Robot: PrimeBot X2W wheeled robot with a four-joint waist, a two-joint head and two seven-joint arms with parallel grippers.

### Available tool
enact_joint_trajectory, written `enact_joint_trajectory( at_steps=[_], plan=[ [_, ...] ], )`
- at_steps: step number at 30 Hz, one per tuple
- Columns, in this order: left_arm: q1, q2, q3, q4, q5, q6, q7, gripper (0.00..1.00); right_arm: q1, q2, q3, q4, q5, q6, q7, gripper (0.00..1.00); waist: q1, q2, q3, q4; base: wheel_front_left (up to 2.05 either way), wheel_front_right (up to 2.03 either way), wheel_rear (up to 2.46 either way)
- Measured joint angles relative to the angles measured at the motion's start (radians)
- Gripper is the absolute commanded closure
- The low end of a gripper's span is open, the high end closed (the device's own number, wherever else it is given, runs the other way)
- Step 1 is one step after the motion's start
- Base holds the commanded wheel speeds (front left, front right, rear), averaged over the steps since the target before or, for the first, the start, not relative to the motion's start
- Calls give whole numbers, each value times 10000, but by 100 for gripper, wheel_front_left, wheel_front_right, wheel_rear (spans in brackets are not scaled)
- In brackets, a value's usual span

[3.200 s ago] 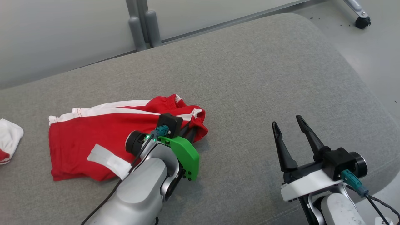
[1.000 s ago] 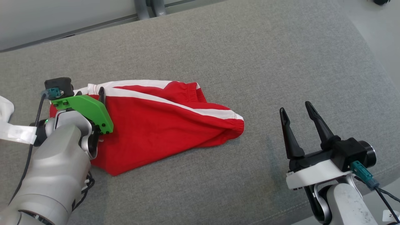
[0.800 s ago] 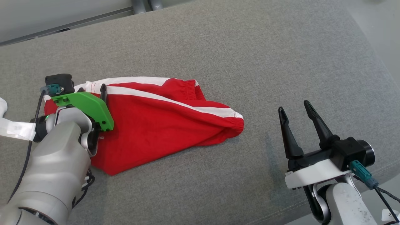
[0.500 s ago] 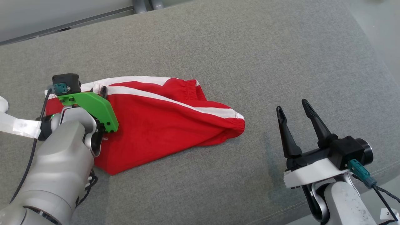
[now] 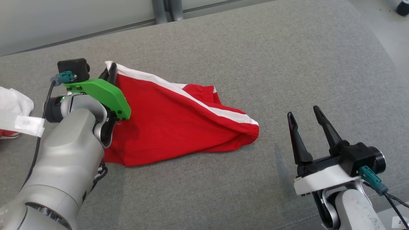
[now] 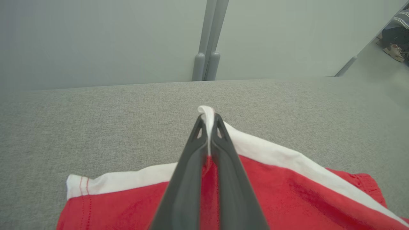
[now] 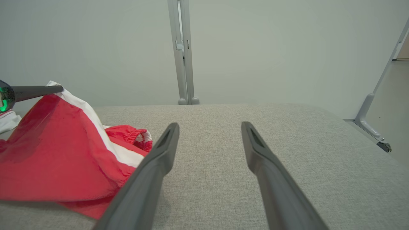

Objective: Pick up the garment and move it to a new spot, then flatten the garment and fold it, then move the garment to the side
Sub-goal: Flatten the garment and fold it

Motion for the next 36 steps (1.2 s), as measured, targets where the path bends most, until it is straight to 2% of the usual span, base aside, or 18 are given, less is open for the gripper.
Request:
enact_joint_trajectory(
  at_steps=[5,9,16,19,20,22,27,36],
  plan=[
    [394,125,205,-832,165,-198,-151,100,171,0,-280,19,-84,0,0,0,0,0,-274,354,0,0,0],
    [1166,619,922,-2265,516,-33,-167,100,370,0,-585,23,-207,0,0,0,0,0,-463,707,0,0,0],
    [3833,1503,1820,-5624,1304,869,-169,100,757,2,-888,105,-387,0,0,0,0,0,-891,1282,0,0,0],
    [4949,1988,1841,-6911,1463,1415,-182,100,894,0,-867,140,-401,0,0,0,0,0,-1093,1480,0,0,0],
    [5602,2274,1902,-7701,1413,1774,-180,100,921,2,-855,163,-401,0,2,0,0,0,-1210,1587,0,0,0],
    [6120,2537,1969,-8322,1340,2111,-146,100,929,2,-825,171,-401,0,0,0,0,0,-1302,1667,0,0,0],
    [7141,2855,2023,-9221,1037,2679,-2,100,942,0,-652,249,-378,0,0,0,0,0,-1414,1657,0,0,0],
    [7201,2646,1958,-9049,934,2786,167,100,906,2,-426,307,-320,0,0,0,0,0,-1312,1370,0,0,0]
  ],
)
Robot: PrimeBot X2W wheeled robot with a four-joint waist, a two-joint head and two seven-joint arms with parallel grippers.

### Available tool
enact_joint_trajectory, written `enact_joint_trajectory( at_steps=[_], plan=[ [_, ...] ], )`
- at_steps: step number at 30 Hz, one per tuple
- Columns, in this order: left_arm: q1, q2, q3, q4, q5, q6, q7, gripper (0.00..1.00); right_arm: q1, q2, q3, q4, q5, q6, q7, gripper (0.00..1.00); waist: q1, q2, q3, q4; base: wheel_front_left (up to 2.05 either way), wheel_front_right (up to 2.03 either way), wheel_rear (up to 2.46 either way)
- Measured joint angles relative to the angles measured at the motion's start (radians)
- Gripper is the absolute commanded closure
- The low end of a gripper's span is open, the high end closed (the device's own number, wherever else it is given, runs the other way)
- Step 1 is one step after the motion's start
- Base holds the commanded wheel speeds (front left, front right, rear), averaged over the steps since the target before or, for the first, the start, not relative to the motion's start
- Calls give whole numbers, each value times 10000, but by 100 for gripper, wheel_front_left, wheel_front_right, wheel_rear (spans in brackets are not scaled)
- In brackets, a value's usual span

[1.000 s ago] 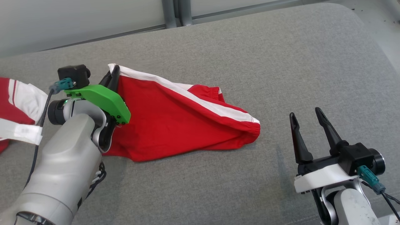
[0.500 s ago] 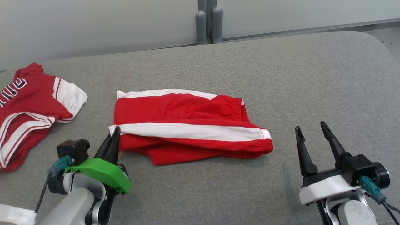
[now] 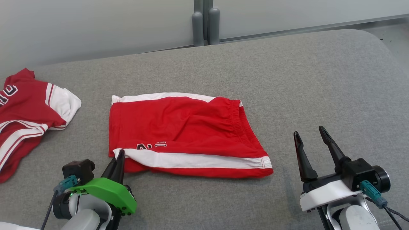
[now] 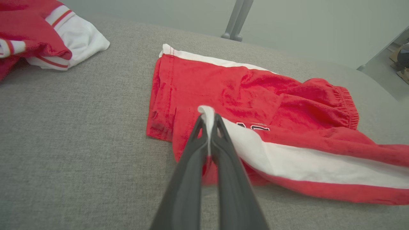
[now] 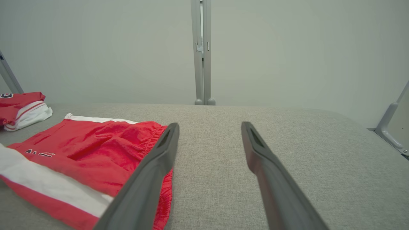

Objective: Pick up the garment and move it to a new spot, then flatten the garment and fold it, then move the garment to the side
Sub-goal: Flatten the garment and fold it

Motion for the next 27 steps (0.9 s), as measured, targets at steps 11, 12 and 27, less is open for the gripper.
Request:
enact_joint_trajectory(
  at_steps=[11,12,27],
  plan=[
    [-296,-531,-13,1870,-291,-454,117,100,-206,-2,61,2,65,0,0,0,0,0,205,-327,0,0,0],
    [-296,-598,13,1973,-351,-520,84,100,-209,-2,52,2,73,0,0,0,0,0,222,-346,0,0,0],
    [292,-598,1135,1116,326,-522,-332,0,-189,-2,-163,-2,73,0,0,0,0,0,40,-105,0,0,0]
  ],
)
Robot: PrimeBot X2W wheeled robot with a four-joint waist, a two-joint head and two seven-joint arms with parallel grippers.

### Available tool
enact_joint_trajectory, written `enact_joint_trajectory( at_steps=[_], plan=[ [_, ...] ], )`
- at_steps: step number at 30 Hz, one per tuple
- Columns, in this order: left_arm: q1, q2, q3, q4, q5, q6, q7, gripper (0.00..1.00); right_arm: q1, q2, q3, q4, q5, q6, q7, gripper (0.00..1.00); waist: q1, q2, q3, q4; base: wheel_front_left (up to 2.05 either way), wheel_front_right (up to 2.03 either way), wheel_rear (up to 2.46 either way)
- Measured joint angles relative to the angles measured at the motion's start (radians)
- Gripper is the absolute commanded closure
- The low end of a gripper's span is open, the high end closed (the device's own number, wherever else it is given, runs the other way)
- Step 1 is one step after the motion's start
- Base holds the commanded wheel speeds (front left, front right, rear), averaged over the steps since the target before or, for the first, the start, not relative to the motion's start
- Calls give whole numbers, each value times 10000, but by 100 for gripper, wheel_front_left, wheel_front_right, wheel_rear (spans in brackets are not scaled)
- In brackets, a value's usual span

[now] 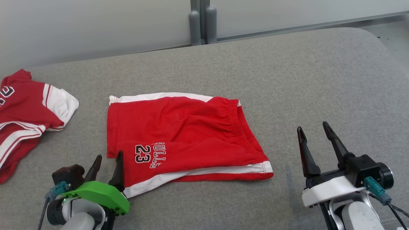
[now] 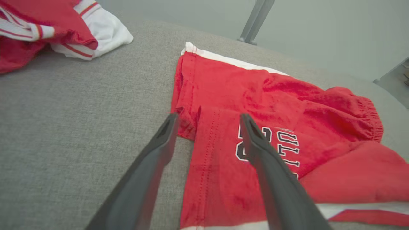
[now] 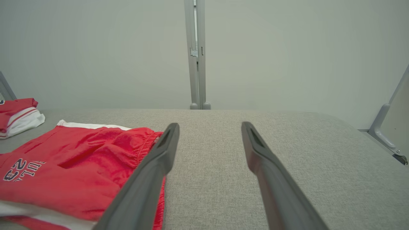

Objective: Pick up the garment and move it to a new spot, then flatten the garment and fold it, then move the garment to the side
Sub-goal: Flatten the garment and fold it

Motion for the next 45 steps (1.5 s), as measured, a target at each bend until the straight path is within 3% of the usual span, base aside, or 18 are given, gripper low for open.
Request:
enact_joint_trajectory(
  at_steps=[14,21,24,32,45],
  plan=[
    [1487,-63,1248,-2178,1699,343,-17,0,175,0,-146,-217,-201,0,0,0,0,0,-577,178,0,0,0],
    [2477,-314,1843,-3066,2426,368,-17,0,441,0,-249,-585,-564,0,0,0,0,0,-890,154,0,0,0],
    [3063,-667,2224,-3511,2744,414,-17,0,649,0,-247,-711,-623,0,0,0,0,0,-1067,148,0,0,0],
    [3739,-1260,2805,-3860,3499,374,-17,0,1024,0,-324,-894,-345,0,0,0,0,0,-1288,305,0,0,0],
    [4249,-1611,3461,-3799,4314,90,-17,0,1217,4,-132,-642,-167,0,0,0,0,0,-1443,481,0,0,0]
  ],
)
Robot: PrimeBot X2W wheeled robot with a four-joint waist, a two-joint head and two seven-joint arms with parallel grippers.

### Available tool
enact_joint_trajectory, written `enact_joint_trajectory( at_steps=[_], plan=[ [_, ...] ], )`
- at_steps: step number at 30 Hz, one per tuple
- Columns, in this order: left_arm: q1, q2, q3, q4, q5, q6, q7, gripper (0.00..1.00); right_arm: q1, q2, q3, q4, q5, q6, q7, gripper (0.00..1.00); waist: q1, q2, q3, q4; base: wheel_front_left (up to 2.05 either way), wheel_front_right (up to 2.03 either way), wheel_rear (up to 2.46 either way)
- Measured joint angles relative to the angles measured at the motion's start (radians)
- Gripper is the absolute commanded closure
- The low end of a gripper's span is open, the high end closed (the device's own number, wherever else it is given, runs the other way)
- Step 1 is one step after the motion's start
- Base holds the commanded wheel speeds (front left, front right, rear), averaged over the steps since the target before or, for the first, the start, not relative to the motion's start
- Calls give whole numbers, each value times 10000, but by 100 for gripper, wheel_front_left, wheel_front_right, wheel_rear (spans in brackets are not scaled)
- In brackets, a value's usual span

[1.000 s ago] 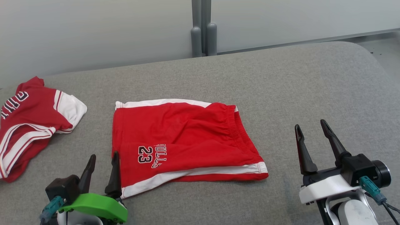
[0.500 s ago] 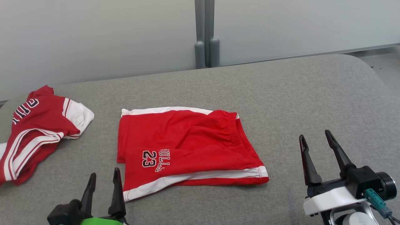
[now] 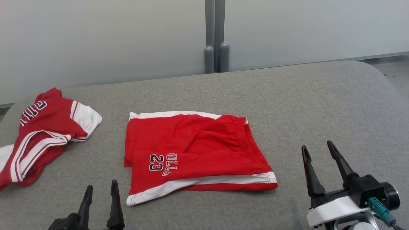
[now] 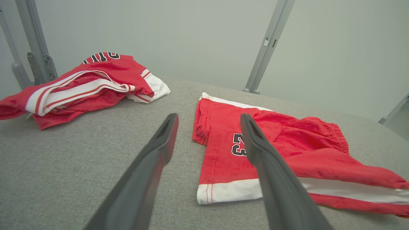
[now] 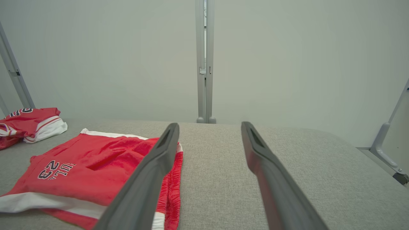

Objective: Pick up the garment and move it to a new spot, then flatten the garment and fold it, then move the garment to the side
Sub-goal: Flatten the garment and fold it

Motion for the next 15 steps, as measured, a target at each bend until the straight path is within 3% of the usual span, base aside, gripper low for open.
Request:
enact_joint_trajectory(
  at_steps=[8,15],
  plan=[
    [12,-190,230,128,197,-182,0,0,-23,-4,58,169,-2,0,0,0,0,0,59,-47,0,0,0],
    [11,-234,196,290,222,-270,0,0,-21,-4,587,1093,-94,0,115,0,0,0,137,15,0,0,0]
  ],
)
